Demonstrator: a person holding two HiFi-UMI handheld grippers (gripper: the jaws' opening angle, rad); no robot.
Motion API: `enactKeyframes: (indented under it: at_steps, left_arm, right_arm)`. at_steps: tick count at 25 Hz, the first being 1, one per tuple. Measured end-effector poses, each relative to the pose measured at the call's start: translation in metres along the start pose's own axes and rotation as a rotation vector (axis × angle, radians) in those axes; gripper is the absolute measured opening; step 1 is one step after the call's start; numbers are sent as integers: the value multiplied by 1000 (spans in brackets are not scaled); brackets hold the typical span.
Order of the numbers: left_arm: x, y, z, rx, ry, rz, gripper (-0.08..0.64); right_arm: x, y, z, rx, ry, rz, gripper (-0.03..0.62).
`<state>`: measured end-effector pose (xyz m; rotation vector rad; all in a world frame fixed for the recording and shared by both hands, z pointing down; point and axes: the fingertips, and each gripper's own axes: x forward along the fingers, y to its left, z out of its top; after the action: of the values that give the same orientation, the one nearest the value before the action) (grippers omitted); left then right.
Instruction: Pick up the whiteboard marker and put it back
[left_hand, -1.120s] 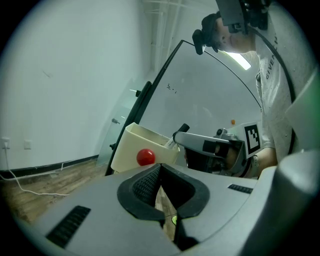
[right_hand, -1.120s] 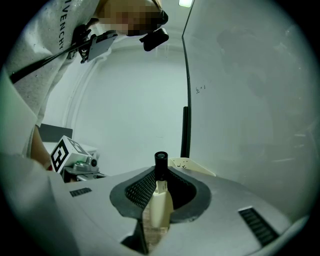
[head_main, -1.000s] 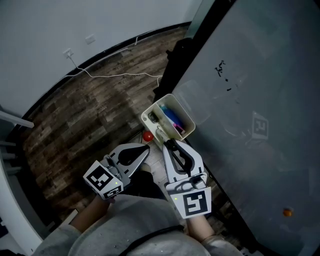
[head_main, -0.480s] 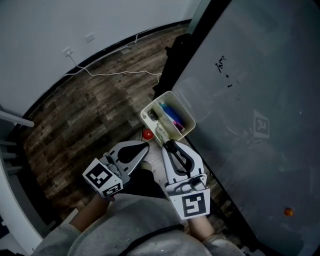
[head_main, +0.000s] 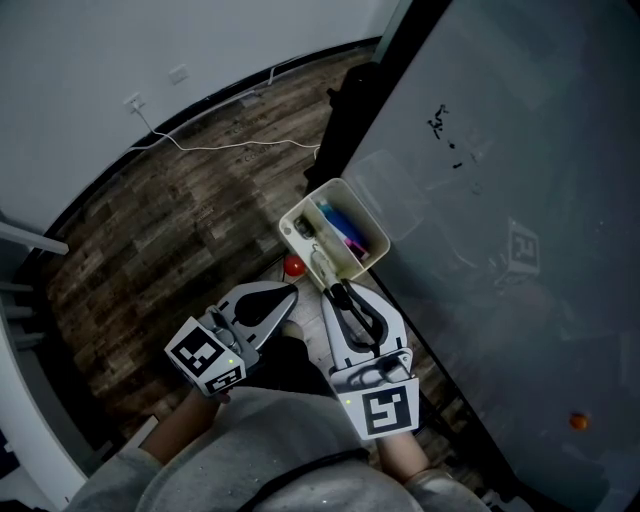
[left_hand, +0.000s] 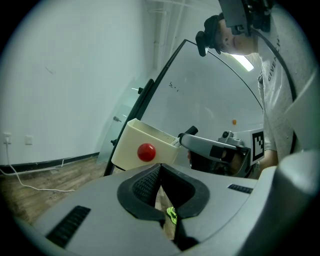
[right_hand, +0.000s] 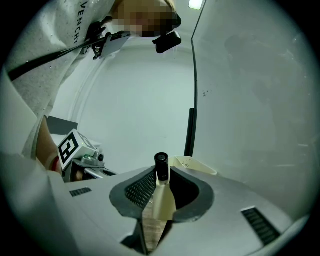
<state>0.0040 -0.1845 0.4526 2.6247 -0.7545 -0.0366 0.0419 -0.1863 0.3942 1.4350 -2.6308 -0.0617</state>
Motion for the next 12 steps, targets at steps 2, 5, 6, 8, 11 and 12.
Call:
enactKeyframes:
  at_steps: [2,5,6,8,11,12]
  left_arm:
    - [-1,0,0,0,0,2,15]
    - [-2,-1,-2,-3,0,4,15]
    - [-2,-2,-2,-5,0,4,15]
    - [-2,-3,-3,-7,0,4,15]
    - [-3,-5,-4,-5,1,5,15]
    - [-4,-5,-4,-4,1,5,15]
  right_arm:
    - [-1,1,-1,1,3,0,78]
    - [-3,2,-2,0,6,0,78]
    - [-4,3,-3,0,7,0,78]
    - [-5,3,-4,0,12,-1,79]
    - [-6,2,-4,-1,7,-3,81]
    - [-6,2,-4,0,6,-4,81]
